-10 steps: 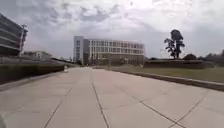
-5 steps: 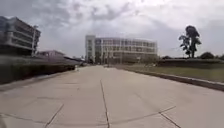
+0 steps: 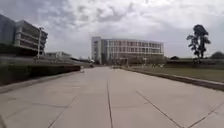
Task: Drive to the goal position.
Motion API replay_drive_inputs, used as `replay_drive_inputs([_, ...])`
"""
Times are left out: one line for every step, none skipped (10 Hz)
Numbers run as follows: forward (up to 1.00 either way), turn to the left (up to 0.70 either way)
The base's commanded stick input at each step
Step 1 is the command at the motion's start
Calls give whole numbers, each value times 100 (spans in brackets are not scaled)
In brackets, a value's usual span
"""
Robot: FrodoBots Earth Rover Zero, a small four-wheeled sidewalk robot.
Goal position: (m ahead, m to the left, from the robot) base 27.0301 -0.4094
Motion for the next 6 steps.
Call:
replay_drive_inputs([70, 0])
replay_drive_inputs([70, 0])
replay_drive_inputs([70, 0])
replay_drive_inputs([70, 0])
replay_drive_inputs([70, 0])
replay_drive_inputs([70, 0])
